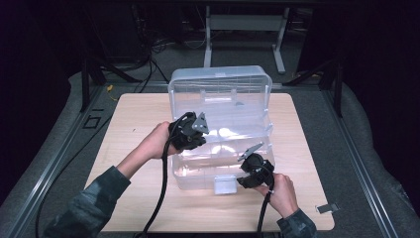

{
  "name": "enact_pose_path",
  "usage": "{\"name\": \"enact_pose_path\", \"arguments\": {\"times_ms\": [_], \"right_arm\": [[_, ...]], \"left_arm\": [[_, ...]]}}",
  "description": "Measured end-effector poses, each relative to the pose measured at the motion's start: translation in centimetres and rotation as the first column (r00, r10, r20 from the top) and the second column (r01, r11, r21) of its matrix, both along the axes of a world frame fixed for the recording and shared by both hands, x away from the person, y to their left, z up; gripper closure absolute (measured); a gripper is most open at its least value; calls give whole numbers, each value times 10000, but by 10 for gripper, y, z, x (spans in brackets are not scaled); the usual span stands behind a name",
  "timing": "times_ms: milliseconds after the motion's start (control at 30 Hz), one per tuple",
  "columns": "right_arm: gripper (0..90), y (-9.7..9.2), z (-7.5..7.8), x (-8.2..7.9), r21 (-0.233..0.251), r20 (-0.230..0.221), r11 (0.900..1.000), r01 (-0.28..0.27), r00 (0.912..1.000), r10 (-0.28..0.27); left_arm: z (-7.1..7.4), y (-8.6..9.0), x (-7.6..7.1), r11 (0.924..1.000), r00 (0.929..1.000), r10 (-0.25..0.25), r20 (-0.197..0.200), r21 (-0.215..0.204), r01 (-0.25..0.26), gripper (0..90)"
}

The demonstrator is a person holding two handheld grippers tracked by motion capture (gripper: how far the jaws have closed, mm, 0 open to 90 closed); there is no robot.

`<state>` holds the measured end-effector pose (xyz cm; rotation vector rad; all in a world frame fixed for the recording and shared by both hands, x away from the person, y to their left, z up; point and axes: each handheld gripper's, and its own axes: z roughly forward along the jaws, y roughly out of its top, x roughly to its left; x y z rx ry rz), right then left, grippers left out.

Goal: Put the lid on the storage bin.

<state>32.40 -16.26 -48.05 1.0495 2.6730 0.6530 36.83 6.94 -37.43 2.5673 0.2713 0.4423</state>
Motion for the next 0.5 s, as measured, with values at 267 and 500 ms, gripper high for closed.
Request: {"name": "enact_pose_path", "arguments": {"times_ms": [267,500], "right_arm": [[559,-2,4,-1,234,34,9997,-33,10000,32],[554,-2,4,-3,126,114,9999,-87,9999,85]], "left_arm": [[-3,-1,-7,9999,9992,39,393,130,-44,884],[-5,0,-10,10000,9995,39,318,13,-39,884]]}}
